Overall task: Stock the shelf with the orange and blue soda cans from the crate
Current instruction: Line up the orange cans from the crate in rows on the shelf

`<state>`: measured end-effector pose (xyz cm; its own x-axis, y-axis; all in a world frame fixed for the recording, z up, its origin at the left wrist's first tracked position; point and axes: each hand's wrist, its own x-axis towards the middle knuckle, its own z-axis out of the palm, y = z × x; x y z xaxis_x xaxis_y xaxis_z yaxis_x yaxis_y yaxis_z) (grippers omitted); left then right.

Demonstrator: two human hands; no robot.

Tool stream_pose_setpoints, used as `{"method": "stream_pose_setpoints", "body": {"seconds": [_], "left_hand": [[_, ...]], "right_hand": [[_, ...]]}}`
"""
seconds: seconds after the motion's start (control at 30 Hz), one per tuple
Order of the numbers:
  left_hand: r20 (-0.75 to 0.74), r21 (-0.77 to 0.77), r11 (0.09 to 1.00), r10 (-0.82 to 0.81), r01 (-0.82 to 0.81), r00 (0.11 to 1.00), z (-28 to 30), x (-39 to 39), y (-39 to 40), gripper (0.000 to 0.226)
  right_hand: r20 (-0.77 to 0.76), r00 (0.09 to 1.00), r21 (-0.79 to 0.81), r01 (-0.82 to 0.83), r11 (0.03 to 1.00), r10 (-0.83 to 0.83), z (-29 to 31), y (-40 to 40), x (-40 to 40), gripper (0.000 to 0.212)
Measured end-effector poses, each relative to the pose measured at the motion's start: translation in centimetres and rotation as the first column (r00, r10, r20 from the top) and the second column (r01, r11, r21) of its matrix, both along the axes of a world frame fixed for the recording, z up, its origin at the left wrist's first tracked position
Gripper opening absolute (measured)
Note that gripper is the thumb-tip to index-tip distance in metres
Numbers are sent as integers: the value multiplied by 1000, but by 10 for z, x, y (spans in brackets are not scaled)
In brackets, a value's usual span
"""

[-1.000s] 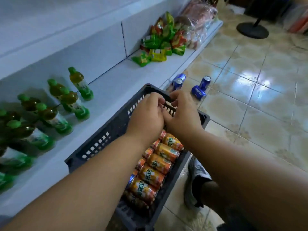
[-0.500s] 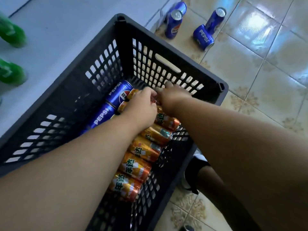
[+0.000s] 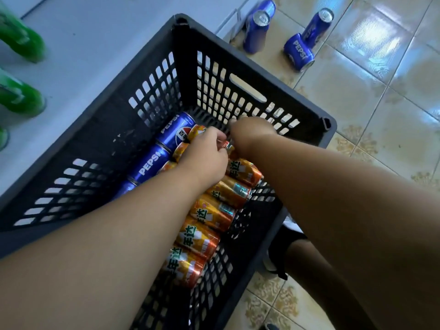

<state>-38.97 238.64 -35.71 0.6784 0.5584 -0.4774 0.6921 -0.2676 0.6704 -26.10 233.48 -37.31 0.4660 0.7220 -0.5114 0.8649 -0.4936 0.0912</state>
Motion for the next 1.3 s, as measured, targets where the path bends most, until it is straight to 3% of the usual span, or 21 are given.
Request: {"method": "stream_pose_setpoints", "body": {"seconds": [0.13,0.23,0.3,0.4,0.47,0.63,0.7,0.77,0.83,0.9,1.0,1.07,1.13,1.17,1.3], "left_hand": [[5,32,999,42,-42,999,17,-15,3,23],[4,52,996,75,-75,997,36,-25,-2,24],[0,49,994,95,-95,995,48,-28,-3,24],[13,81,991,107,-107,994,77,-44,-2,23],[22,123,986,112,-114,993,98,-57,-1,22],[62,118,971,199,-206,978,149,-101,-3,10],[111,96,964,238,-249,965,176,-121,-5,25],[209,-12,952,302,-306,930,204,-142,-5,42],[300,-309,875,462,-373,834,235,-164,-2,51],[317,-557,751,588,-355,744,267,-187,0,52],[347,-607,740,576,-291,740,306,-215,4,62],[383,-628,733,585,-263,715,328,-230,3,64],[445,-632,724,631,-276,635,350,-238,-1,59],[488,-621,726,653,-294,579,360,-240,-3,58],[642,-523,732,675,-436,363,399,-247,-10,67]], "right_hand": [[-66,992,171,122,978,-112,20,-14,-4,49],[-80,993,290,111,951,-91,41,-26,-13,59],[-109,988,305,139,942,-110,55,-25,-20,58],[-123,989,250,116,961,-88,91,-25,-40,40],[-142,988,255,95,962,-60,113,-30,-55,44],[-411,899,354,310,882,-151,180,-40,-93,49],[-540,827,403,414,816,-153,216,-43,-107,43],[-726,682,416,543,729,-93,255,-43,-124,34],[-885,463,371,649,664,43,291,-40,-142,26],[-943,281,329,690,645,181,319,-35,-155,25],[-945,117,292,720,630,305,351,-28,-176,40],[-932,51,257,792,554,359,368,-23,-194,34],[-928,49,225,864,451,368,383,-16,-215,22],[-930,90,242,881,407,357,392,-13,-227,19],[-883,348,452,813,368,316,418,-8,-279,30]]}}
